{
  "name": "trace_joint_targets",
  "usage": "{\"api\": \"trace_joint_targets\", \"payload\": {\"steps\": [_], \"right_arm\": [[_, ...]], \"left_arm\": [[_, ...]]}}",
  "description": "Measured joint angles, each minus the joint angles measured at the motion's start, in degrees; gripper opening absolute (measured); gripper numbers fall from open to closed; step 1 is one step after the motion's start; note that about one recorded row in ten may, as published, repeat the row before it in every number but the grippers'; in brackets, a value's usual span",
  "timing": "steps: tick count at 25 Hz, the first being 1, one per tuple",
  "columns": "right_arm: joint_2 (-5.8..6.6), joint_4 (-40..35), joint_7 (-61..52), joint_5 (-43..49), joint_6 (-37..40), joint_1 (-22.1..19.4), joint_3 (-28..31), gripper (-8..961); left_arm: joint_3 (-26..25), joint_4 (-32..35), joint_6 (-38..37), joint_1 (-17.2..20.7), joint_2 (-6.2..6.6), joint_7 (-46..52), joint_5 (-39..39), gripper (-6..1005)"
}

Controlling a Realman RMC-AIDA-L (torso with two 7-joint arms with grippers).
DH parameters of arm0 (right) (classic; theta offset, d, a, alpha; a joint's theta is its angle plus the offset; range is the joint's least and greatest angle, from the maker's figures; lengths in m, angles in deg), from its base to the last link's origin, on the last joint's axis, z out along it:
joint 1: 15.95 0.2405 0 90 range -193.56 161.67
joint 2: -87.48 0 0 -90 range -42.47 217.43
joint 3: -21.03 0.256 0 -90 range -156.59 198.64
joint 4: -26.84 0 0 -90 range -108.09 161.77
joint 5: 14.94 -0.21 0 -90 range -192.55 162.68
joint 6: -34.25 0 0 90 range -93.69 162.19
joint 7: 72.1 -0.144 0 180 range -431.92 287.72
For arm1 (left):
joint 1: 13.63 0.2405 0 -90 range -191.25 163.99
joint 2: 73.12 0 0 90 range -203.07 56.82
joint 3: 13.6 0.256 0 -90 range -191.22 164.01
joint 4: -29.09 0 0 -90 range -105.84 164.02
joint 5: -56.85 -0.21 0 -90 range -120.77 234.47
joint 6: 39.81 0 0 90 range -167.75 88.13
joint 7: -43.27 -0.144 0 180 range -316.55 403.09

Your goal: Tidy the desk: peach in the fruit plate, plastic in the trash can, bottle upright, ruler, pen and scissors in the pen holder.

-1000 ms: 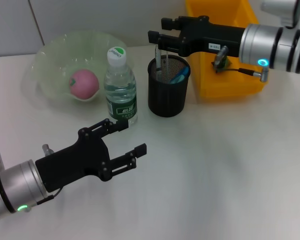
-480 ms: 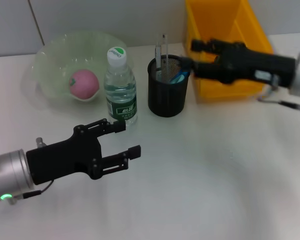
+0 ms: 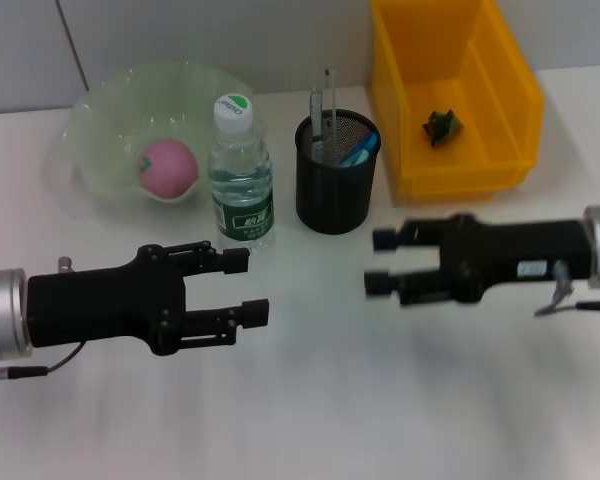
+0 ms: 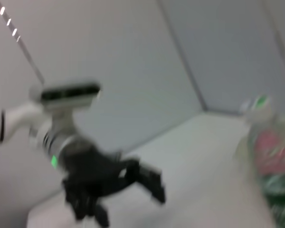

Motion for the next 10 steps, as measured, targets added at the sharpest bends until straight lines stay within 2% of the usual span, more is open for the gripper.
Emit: {"api": "trace_joint_targets", "payload": {"steps": [1, 4, 10], "right_arm": [[-0.52, 0.2, 0.0, 2.4, 0.0, 0.5, 0.0, 773], [-0.73, 0.2, 0.0, 3.5, 0.0, 0.6, 0.0, 773], [-0.37, 0.1, -0.2, 4.5, 0.7, 0.6, 0.0, 773]], "left_arm": [[-0.8, 0.0, -0.2, -0.3, 0.0, 0.5, -1.0, 739], [-2.3, -0.4, -0.3, -1.0, -0.16, 1.2, -3.6, 739], [-2.7, -0.6, 0.1, -1.3, -0.43, 1.3, -5.7, 739]]}}
